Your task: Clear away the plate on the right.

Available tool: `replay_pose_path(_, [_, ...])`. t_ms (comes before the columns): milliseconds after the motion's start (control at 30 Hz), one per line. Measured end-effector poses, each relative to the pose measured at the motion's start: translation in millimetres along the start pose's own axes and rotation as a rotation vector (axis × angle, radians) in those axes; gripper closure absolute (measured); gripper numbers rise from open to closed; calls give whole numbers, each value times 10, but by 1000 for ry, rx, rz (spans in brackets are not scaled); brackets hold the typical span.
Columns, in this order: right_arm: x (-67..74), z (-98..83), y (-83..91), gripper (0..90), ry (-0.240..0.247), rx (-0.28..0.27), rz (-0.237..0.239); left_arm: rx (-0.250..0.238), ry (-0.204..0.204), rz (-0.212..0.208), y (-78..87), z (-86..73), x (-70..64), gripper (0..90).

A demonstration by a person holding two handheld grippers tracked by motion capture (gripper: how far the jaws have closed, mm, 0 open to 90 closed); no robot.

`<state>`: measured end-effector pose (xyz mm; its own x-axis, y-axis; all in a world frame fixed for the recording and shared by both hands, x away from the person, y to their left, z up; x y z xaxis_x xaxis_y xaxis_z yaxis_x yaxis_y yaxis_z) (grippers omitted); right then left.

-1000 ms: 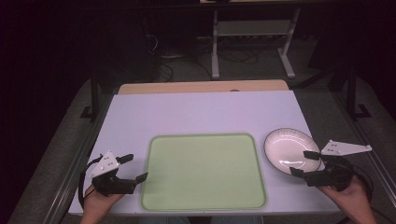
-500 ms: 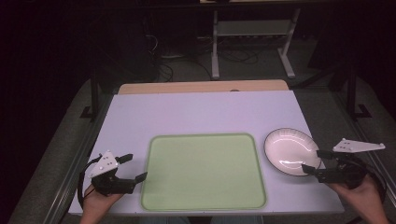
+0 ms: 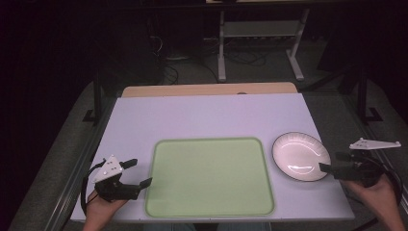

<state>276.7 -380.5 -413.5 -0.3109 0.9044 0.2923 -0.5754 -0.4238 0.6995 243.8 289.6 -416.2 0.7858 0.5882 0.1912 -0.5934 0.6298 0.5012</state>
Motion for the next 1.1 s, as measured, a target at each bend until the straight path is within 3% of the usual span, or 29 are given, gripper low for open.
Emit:
replay_pose_path(367, [-223, 61, -150, 237, -119, 30, -47, 2, -2, -2, -6, -2, 3, 144])
replay_pose_path(500, [-266, 99, -231, 312, -167, 49, -70, 5, -3, -4, -11, -2, 2, 144])
replay_pose_path(533, [-293, 110, -268, 360, -198, 58, -71, 6, -4, -5, -12, -3, 2, 145])
replay_pose_path(733, [-377, 122, -340, 461, -281, 74, -46, 4, -2, -4, -4, -5, 7, 145])
replay_pose_path(833, [-420, 134, -367, 554, -349, 90, -9, 6, -2, -6, -10, -6, 7, 146])
replay_pose_path(1100, [-433, 164, -434, 670, -398, 150, 3, 7, -4, -5, -6, -5, 8, 147])
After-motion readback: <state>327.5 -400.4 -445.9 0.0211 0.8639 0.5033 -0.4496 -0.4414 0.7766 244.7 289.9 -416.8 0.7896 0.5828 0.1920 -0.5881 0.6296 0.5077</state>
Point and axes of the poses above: each handheld gripper's, and its own axes: y roughly backward along the jaws, z roughly out of its top, x roughly to its left, the point moved 1 cm from there along -y, roughly forward along the jaws, and after that the axes turned 13 degrees about -y, right-handed, at the moved point
